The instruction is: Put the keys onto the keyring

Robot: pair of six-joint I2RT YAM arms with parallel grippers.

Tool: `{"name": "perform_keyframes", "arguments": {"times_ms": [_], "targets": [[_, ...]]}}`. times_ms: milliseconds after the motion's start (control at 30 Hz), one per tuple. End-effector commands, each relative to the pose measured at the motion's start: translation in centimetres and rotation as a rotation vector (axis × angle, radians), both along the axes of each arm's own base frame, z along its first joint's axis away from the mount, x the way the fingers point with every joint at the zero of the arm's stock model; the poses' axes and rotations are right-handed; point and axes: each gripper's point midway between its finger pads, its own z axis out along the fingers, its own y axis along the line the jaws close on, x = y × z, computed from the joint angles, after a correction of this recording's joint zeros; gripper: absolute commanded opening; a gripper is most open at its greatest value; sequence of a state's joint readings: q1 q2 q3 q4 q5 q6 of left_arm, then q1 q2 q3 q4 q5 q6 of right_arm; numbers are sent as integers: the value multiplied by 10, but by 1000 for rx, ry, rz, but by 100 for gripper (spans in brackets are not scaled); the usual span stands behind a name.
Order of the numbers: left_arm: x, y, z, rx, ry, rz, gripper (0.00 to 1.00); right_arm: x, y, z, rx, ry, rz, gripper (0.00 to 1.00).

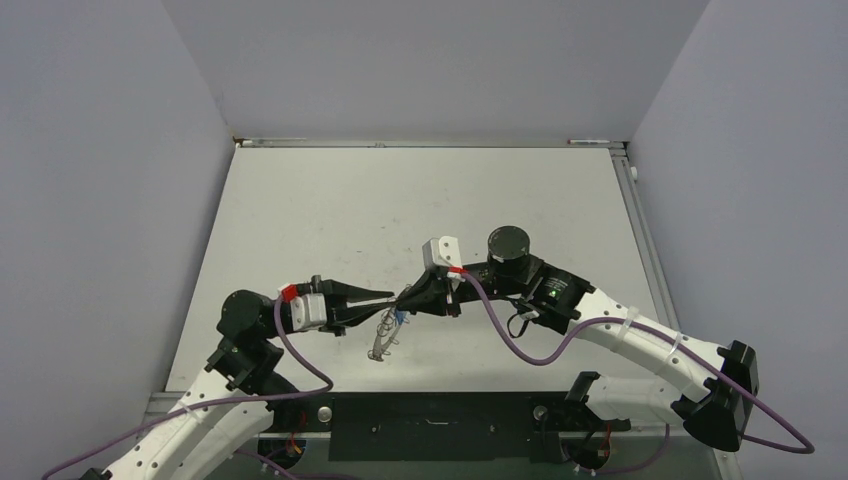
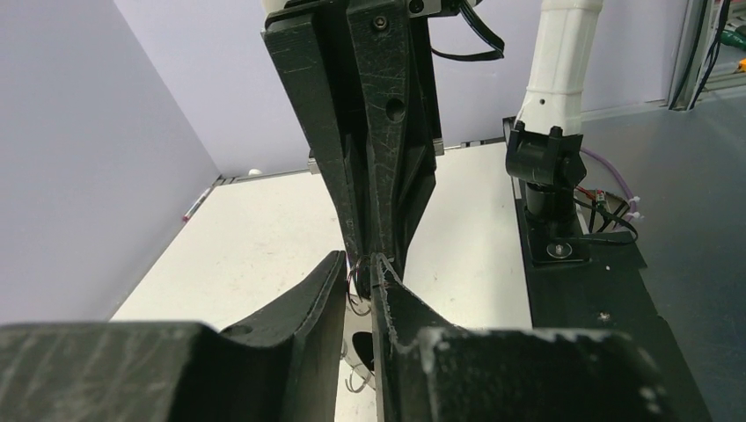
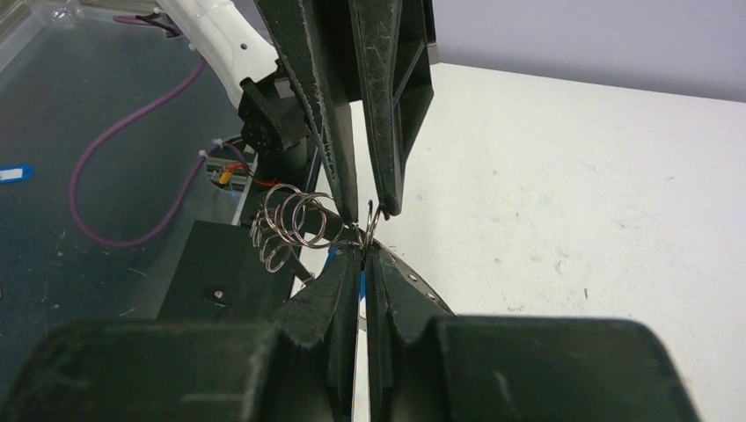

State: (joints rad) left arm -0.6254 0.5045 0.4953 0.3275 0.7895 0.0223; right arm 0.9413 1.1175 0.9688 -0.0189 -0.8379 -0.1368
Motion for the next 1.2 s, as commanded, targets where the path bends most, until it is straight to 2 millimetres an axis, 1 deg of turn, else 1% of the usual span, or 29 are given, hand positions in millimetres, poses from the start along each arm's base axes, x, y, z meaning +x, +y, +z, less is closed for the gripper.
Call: {"name": "perform_keyframes", "arguments": {"times_ms": [0,67,233,300,367,500,600,700,767,833,967,1100,1167], "targets": [[-7,2,22,-14,-76,-13,14,7,-3,30,72,-90,-30,5],[-9,3,23,-7,-87,-14,17,7,-5,23,39,-79,-36,5],[-11,7,23,38,-116,1,25,10,-10,17,-8,-82,-64,5],[-11,9,25,60,-133,13,28,12,-13,14,-31,-80,-78,5],[-10,9,30,84,-142,27,27,11,-14,10,-53,-74,-80,5],[-9,5,31,198,-104,20,26,10,-18,6,-84,-70,-83,5],[-6,1,24,293,-69,21,28,10,-21,4,-99,-78,-97,5],[-2,-4,7,411,-45,25,33,9,-22,4,-109,-80,-98,5],[2,-7,1,469,-33,28,33,8,-22,3,-125,-79,-97,5],[2,-12,0,489,-27,19,32,8,-22,1,-135,-81,-99,5],[3,-16,-5,512,-31,21,25,6,-22,-2,-146,-81,-105,5],[6,-16,-14,549,-30,31,25,3,-21,-2,-150,-85,-102,5],[6,-17,-15,554,-29,30,25,3,-20,-1,-150,-89,-100,5]]}}
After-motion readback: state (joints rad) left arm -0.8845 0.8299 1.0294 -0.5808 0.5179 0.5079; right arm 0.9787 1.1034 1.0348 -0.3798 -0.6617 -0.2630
